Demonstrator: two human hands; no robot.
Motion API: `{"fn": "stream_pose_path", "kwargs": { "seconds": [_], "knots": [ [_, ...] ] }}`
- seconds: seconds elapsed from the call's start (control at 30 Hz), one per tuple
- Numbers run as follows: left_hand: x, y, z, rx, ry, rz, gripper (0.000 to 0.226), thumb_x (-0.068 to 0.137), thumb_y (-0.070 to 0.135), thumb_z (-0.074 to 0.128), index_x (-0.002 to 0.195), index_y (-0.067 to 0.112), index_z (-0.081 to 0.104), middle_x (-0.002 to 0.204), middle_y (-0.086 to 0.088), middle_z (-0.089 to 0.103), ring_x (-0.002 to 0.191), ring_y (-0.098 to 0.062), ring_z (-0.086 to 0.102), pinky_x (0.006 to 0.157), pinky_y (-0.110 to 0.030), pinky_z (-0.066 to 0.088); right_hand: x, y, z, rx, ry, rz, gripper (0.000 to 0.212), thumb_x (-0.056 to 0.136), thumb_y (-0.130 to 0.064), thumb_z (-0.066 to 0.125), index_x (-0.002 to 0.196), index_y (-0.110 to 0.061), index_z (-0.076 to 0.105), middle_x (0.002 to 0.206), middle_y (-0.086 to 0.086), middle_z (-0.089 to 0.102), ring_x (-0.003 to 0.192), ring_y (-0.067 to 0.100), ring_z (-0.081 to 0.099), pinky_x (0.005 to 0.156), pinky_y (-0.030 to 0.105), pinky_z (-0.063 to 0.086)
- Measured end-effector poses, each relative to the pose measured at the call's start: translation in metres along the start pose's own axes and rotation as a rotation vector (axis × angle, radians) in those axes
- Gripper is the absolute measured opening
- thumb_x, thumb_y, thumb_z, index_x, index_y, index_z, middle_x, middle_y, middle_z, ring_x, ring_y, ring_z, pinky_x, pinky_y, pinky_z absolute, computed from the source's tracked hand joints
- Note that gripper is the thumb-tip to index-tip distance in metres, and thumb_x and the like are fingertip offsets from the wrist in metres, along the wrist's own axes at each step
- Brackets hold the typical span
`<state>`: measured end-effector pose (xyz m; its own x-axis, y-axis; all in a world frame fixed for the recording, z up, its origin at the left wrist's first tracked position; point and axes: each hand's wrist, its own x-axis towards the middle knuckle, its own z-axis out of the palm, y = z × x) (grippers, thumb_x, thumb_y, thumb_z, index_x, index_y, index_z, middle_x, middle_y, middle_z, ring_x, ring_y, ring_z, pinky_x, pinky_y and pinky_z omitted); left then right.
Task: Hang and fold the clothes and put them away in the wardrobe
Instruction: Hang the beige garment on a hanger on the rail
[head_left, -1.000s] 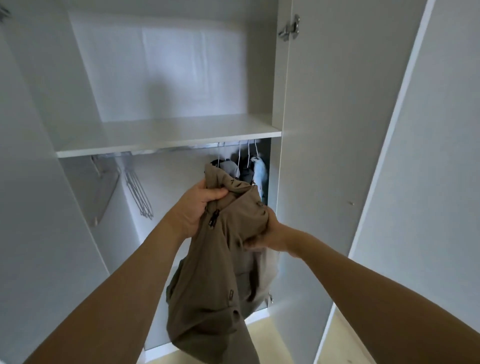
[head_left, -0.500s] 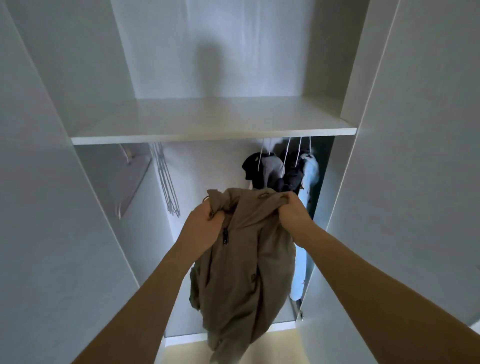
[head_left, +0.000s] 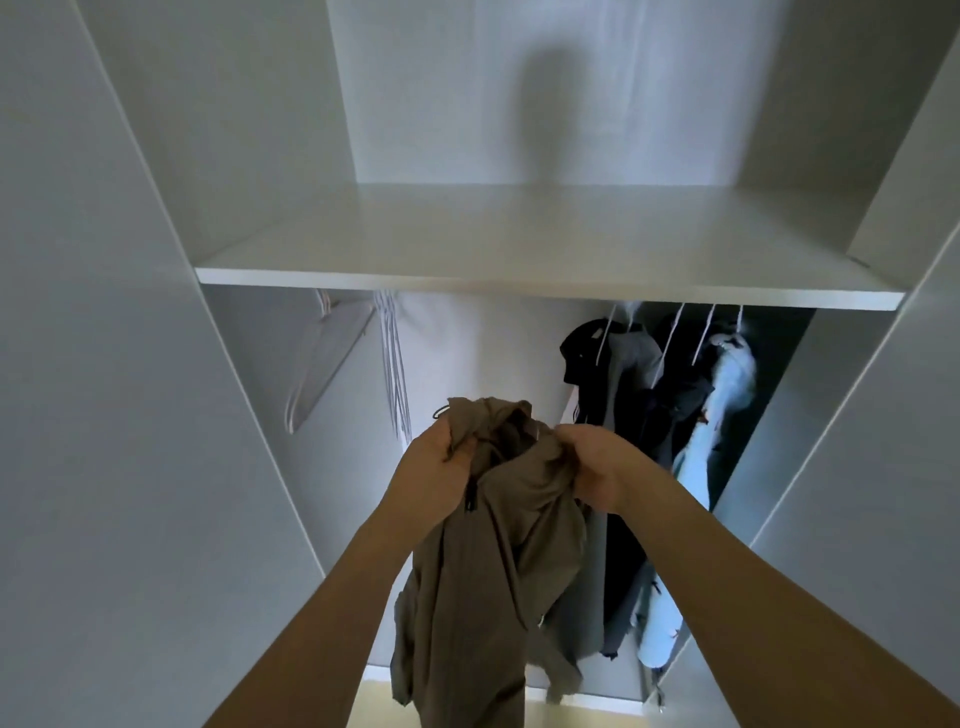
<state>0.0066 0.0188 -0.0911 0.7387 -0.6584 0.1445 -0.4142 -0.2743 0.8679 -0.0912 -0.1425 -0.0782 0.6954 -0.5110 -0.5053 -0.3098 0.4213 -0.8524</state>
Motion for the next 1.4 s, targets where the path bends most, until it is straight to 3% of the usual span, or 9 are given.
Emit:
{"fn": "stream_pose_path", "kwargs": {
  "seconds": [0.13,0.27,0.63,0.77,0.87,0.97,1.17,1.3,1.4],
  "knots": [
    [0.02,-0.032,-0.003,0.017,0.03,-0.084,0.026,0.096,0.013,0.051,0.12,0.003,0.053,0.088,0.01,0.056,0.085,-0.014,0.058,0.087,-0.026,0.045,0.023,-0.016,0.018,-0.062,0.074,-0.121,0.018,0.092,-0.002,0.052,0.109,-0.005,0.053,0.089,0.011,0.056,0.075,0.02,0.055,0.07,0.032,0.05],
    [0.043,-0.066,-0.025,0.015,-0.192,-0.208,0.041,0.089,0.009,0.057,0.13,0.015,0.051,0.116,-0.003,0.061,0.103,-0.019,0.059,0.096,-0.031,0.048,0.043,-0.023,0.044,-0.198,0.163,-0.289,0.028,0.09,0.003,0.044,0.107,-0.019,0.051,0.092,0.008,0.057,0.073,0.017,0.055,0.067,0.031,0.05],
    [0.142,-0.094,-0.083,0.174,-0.734,-0.555,0.036,0.087,0.039,0.059,0.117,0.019,0.063,0.111,-0.004,0.068,0.089,-0.018,0.066,0.079,-0.029,0.054,0.093,-0.049,0.116,-0.374,0.178,-0.472,0.024,0.089,0.003,0.044,0.104,-0.015,0.045,0.074,0.001,0.048,0.059,0.01,0.046,0.045,0.012,0.036],
    [0.201,-0.103,-0.079,0.232,-0.184,-0.396,0.027,0.086,0.033,0.053,0.076,0.007,0.056,0.079,-0.008,0.061,0.067,-0.02,0.055,0.063,-0.027,0.044,0.102,-0.051,0.121,-0.482,0.172,-0.464,0.031,0.087,0.009,0.04,0.108,-0.013,0.042,0.074,0.001,0.046,0.058,0.01,0.044,0.04,0.01,0.034],
    [0.228,-0.114,-0.062,0.715,0.112,-0.14,0.034,0.088,0.041,0.048,0.1,0.01,0.056,0.105,-0.01,0.056,0.097,-0.027,0.054,0.078,-0.035,0.043,0.107,-0.053,0.125,-0.552,0.148,-0.493,0.037,0.087,0.011,0.039,0.111,-0.017,0.04,0.074,-0.001,0.045,0.058,0.008,0.045,0.041,0.01,0.034],
    [0.246,-0.129,-0.053,0.991,0.126,-0.115,0.047,0.088,0.046,0.051,0.12,0.011,0.051,0.127,-0.011,0.046,0.115,-0.03,0.043,0.093,-0.038,0.036,0.112,-0.057,0.126,-0.594,0.149,-0.524,0.042,0.087,0.014,0.036,0.111,-0.019,0.04,0.078,0.0,0.045,0.063,0.009,0.046,0.046,0.01,0.036],
    [0.259,-0.148,-0.052,1.116,0.164,-0.127,0.023,0.084,0.025,0.053,0.102,0.012,0.057,0.112,-0.006,0.05,0.103,-0.024,0.046,0.088,-0.033,0.036,0.123,-0.054,0.118,-0.543,0.256,-0.607,0.04,0.088,0.013,0.026,0.092,-0.017,0.052,0.082,0.001,0.052,0.067,0.008,0.05,0.051,0.009,0.041],
    [0.255,-0.147,-0.052,0.952,0.21,-0.181,0.026,0.089,0.021,0.044,0.109,0.008,0.055,0.107,-0.009,0.06,0.099,-0.026,0.054,0.087,-0.035,0.039,0.122,-0.047,0.111,-0.613,0.26,-0.671,0.039,0.09,0.012,0.027,0.097,-0.017,0.053,0.084,-0.001,0.056,0.07,0.003,0.051,0.058,0.004,0.043],
    [0.251,-0.133,-0.05,0.647,0.247,-0.204,0.028,0.094,0.015,0.038,0.117,0.003,0.049,0.086,-0.008,0.062,0.063,-0.015,0.049,0.062,-0.029,0.037,0.123,-0.043,0.108,-0.662,0.334,-0.688,0.032,0.097,0.001,0.032,0.119,-0.015,0.051,0.094,0.002,0.057,0.074,0.007,0.053,0.065,0.013,0.045]
  ]
}}
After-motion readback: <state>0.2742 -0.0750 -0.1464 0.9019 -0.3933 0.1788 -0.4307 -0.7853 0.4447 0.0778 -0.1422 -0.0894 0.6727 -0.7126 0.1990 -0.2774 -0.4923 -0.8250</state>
